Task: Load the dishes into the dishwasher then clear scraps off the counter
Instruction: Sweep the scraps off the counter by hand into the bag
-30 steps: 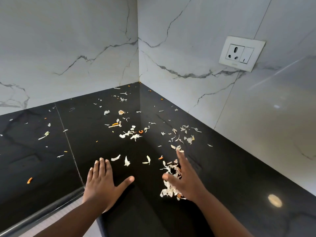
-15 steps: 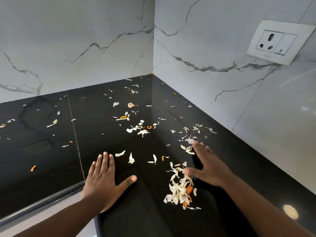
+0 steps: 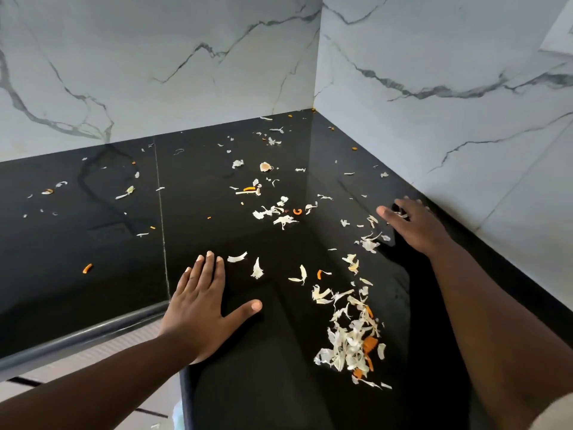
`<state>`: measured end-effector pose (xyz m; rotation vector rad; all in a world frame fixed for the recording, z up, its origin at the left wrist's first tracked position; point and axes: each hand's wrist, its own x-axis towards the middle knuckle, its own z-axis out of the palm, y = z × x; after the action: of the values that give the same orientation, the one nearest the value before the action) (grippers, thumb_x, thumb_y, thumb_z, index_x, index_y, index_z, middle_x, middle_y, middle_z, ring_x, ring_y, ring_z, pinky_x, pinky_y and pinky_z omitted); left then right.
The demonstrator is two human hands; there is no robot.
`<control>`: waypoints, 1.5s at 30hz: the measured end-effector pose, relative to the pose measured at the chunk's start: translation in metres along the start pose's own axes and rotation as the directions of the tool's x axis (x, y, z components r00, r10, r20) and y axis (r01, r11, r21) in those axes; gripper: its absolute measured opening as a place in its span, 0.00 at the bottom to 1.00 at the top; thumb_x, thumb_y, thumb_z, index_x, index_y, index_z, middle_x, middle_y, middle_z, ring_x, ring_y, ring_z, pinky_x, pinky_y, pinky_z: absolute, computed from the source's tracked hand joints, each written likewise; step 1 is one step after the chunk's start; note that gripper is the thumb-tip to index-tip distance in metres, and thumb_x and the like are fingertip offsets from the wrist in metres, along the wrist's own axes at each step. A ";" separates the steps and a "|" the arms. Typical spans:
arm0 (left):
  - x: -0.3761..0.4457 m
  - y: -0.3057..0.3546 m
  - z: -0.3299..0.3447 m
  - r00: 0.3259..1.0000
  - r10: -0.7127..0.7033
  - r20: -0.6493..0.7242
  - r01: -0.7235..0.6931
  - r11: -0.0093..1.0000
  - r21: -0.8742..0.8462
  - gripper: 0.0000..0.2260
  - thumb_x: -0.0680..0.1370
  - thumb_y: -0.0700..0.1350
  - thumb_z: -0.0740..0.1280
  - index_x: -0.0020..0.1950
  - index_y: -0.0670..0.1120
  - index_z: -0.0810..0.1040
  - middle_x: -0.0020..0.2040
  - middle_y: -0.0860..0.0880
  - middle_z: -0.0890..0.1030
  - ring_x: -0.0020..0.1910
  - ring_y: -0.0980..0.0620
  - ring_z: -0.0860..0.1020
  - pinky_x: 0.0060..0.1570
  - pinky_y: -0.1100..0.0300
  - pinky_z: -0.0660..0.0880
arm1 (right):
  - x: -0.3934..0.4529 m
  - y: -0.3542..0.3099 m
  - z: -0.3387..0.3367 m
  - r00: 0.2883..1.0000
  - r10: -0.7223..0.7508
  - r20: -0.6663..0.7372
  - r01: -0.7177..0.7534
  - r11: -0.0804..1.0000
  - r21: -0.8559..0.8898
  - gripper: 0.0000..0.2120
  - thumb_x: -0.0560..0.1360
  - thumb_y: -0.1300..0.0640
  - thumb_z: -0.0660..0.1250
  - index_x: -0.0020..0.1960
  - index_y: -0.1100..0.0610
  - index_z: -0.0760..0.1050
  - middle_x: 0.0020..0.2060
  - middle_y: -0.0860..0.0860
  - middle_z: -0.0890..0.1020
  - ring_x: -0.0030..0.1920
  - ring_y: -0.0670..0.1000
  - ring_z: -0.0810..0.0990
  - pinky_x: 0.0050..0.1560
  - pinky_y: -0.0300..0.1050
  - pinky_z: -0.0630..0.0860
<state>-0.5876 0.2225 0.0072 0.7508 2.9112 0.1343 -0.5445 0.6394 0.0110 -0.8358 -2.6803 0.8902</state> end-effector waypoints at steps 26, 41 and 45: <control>-0.004 -0.002 0.001 1.000 0.012 -0.012 -0.013 0.997 -0.071 0.54 0.64 0.80 0.37 0.78 0.43 0.41 0.79 0.45 0.40 0.77 0.49 0.37 0.75 0.51 0.39 | -0.301 -0.055 0.022 0.951 0.102 0.293 0.043 0.892 -0.451 0.70 0.51 0.12 0.48 0.70 0.55 0.19 0.71 0.48 0.24 0.72 0.48 0.25 0.71 0.45 0.31; -0.007 -0.005 -0.004 1.000 0.028 -0.012 -0.030 0.973 -0.230 0.62 0.54 0.83 0.30 0.77 0.42 0.35 0.78 0.46 0.36 0.75 0.52 0.32 0.74 0.54 0.35 | -0.185 -0.176 0.127 0.996 0.087 0.013 -0.081 0.964 -0.251 0.65 0.59 0.18 0.52 0.77 0.61 0.34 0.78 0.57 0.43 0.77 0.54 0.39 0.76 0.49 0.39; -0.007 -0.007 -0.004 0.999 0.033 -0.031 -0.041 0.951 -0.306 0.62 0.54 0.83 0.31 0.76 0.42 0.32 0.77 0.47 0.35 0.75 0.53 0.32 0.74 0.55 0.34 | -0.165 -0.201 0.138 0.991 0.132 -0.022 -0.134 0.966 -0.222 0.64 0.60 0.19 0.55 0.77 0.61 0.36 0.78 0.56 0.45 0.78 0.54 0.41 0.76 0.48 0.39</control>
<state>-0.5848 0.2129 0.0111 0.7528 2.8016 0.5898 -0.5476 0.3454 0.0197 -1.0754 -2.7809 0.6158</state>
